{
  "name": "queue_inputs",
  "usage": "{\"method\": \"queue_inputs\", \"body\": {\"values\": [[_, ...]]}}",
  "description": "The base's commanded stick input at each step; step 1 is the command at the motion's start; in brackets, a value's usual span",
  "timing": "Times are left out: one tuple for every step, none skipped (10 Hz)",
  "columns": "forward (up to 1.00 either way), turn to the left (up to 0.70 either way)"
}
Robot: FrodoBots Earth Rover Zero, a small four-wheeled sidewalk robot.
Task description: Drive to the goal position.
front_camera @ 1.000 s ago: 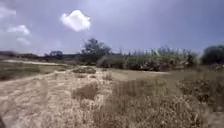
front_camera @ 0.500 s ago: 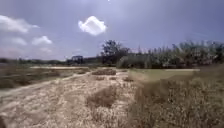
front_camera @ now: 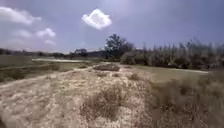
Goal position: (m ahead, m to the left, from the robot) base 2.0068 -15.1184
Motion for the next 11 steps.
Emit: {"method": "queue_inputs", "body": {"values": [[0.70, 0.00], [0.70, 0.00], [0.70, 0.00], [0.70, 0.00], [0.70, 0.00], [0.70, -0.18], [0.70, -0.27], [0.70, -0.09], [0.70, 0.00], [0.70, 0.00], [0.70, -0.18]]}}
